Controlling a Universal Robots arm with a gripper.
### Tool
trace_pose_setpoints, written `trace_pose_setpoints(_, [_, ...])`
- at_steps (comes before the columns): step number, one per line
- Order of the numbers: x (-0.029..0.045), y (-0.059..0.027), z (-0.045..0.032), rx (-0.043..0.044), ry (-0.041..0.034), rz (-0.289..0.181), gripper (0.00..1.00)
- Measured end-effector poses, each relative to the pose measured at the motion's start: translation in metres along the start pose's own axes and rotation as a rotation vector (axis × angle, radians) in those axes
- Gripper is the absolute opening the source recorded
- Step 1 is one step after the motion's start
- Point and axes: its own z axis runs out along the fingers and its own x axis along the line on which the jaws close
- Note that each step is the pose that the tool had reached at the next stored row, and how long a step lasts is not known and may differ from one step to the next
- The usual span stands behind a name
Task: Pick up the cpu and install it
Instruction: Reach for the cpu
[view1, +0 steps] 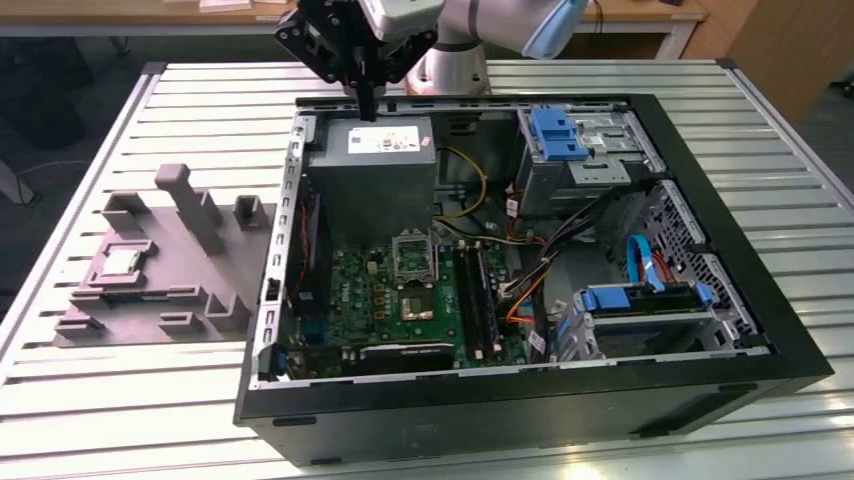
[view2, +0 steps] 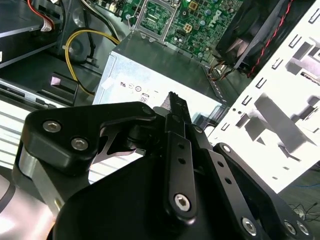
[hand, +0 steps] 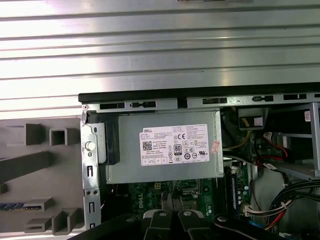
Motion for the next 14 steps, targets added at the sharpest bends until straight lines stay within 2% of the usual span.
trace_pose_setpoints(14, [0.0037,-0.0003,-0.0001,0.0,0.0,0.0,0.11])
